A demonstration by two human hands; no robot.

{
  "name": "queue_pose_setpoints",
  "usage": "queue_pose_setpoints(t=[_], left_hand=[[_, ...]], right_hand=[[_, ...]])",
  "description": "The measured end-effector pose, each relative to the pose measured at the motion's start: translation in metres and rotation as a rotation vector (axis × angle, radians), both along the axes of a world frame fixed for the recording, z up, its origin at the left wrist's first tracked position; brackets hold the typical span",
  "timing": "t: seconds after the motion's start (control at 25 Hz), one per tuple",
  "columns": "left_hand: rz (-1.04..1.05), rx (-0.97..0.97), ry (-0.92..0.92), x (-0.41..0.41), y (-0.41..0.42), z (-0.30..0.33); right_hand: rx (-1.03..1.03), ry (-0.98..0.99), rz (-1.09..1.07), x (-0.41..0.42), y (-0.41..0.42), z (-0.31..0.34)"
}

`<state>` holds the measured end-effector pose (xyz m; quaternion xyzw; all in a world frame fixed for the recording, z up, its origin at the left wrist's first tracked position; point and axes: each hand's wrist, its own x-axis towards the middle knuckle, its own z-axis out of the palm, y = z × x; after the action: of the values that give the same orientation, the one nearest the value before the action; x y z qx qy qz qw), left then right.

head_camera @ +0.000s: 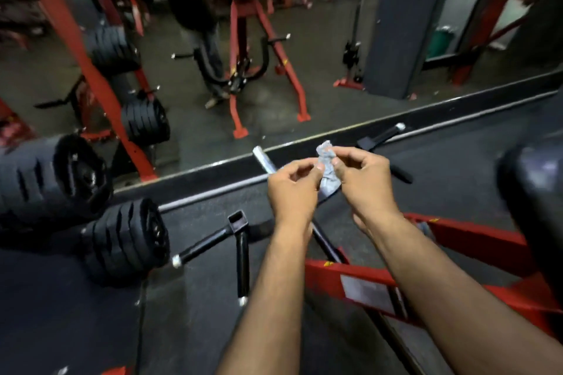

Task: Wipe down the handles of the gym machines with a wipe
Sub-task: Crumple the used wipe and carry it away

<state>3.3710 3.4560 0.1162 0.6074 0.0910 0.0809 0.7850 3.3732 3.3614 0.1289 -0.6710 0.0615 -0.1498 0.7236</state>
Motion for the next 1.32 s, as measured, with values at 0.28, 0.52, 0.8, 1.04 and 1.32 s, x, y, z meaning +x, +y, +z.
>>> queue_pose_setpoints(t=[0.28,0.52,0.8,1.04,1.32], left_hand=[[-0.288,-0.088,-0.261,-0.003,-0.102,0.155],[-0.682,-0.2,-0.38,-0.045,-0.194,0.221],[-1.089,-0.272,-0.389,-0.171,-0.321,0.249],[-1.588,-0.339,-0.403,-0.314,-0.363,0.236],[-1.907,-0.361,-0.533,-0.511,-0.386,0.229]], right_hand=[[-0.035,-0.215,-0.339,-0.04,-0.1,0.159],[-0.163,-0.315,-0.653,-0.12,-0.178,0.223],[-0.218,-0.283,-0.878,-0.287,-0.269,0.255],[-0.346,-0.196,-1.27,-0.457,-0.267,0.24],[-0.316,-0.197,-1.544,-0.655,-0.245,0.233]])
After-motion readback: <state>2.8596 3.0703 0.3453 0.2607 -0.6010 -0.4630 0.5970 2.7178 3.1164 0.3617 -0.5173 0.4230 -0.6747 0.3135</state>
